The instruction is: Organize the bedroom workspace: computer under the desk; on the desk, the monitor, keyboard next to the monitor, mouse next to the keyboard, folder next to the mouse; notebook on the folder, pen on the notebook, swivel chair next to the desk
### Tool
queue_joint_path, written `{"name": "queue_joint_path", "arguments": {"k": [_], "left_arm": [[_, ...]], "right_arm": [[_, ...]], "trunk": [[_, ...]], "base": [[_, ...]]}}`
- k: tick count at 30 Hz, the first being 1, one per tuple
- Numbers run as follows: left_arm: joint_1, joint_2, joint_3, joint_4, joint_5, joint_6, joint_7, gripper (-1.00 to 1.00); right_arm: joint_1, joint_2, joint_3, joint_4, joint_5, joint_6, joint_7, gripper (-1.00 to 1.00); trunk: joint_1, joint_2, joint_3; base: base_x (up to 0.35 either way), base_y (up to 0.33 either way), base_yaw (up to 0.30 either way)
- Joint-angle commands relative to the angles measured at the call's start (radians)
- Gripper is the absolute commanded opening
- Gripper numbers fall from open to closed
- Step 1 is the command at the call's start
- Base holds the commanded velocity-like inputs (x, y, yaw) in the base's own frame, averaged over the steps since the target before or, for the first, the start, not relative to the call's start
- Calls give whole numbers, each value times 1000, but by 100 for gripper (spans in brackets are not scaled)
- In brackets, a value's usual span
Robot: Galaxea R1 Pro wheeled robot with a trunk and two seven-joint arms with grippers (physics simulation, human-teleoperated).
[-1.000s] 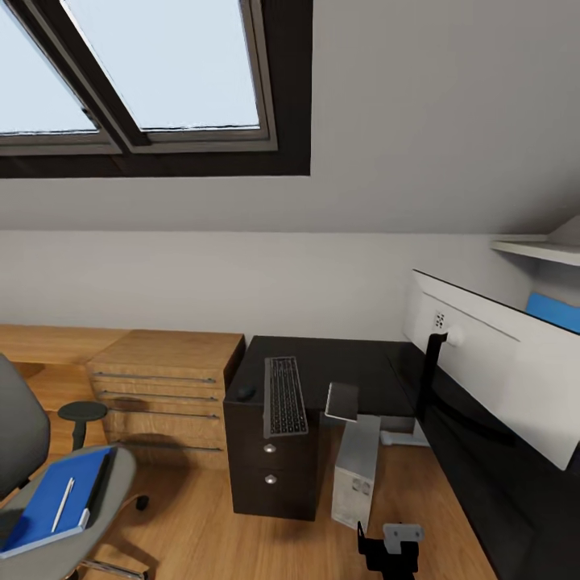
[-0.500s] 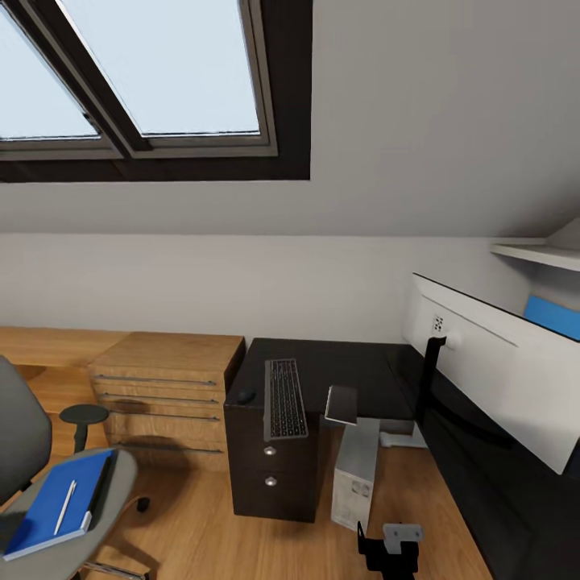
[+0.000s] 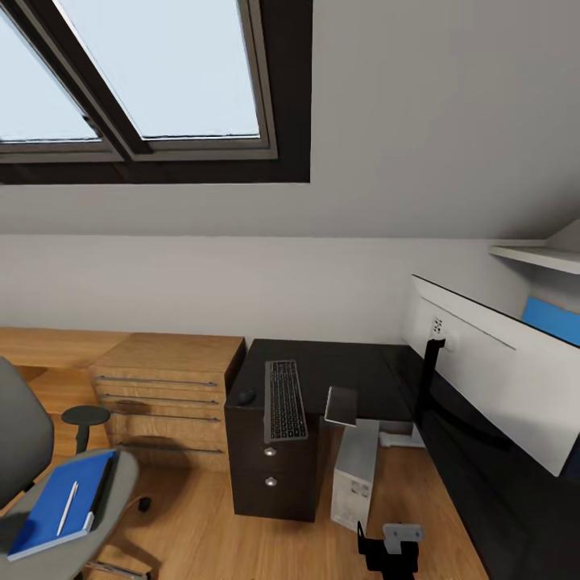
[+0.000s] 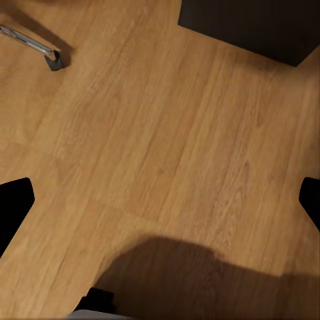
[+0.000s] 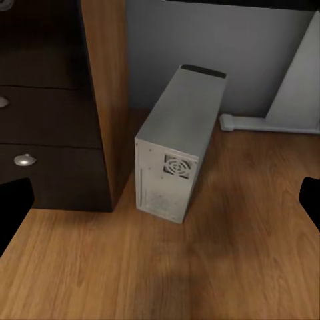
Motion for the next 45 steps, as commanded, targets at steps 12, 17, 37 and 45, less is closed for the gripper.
{"name": "queue_joint_path", "arguments": {"k": [12, 17, 37, 45], "left_arm": [[-1, 1, -9, -1, 6, -4, 7, 100], [-1, 1, -9, -1, 6, -4, 6, 100], [-1, 0, -11, -1, 1, -73, 4, 100], [-1, 1, -14, -2, -1, -185, 3, 100]], "right_arm": [[-1, 0, 10, 1, -2, -2, -7, 100], [-1, 0, 10, 1, -2, -2, -7, 100], [-1, 0, 10, 1, -2, -2, -7, 100], [-1, 0, 9, 1, -2, -2, -7, 100]], "trunk": [[-46, 83, 19], [-65, 118, 26], [-100, 181, 24], [-100, 181, 14]], "base": [[0, 0, 0], [0, 0, 0], [0, 0, 0], [0, 0, 0]]}}
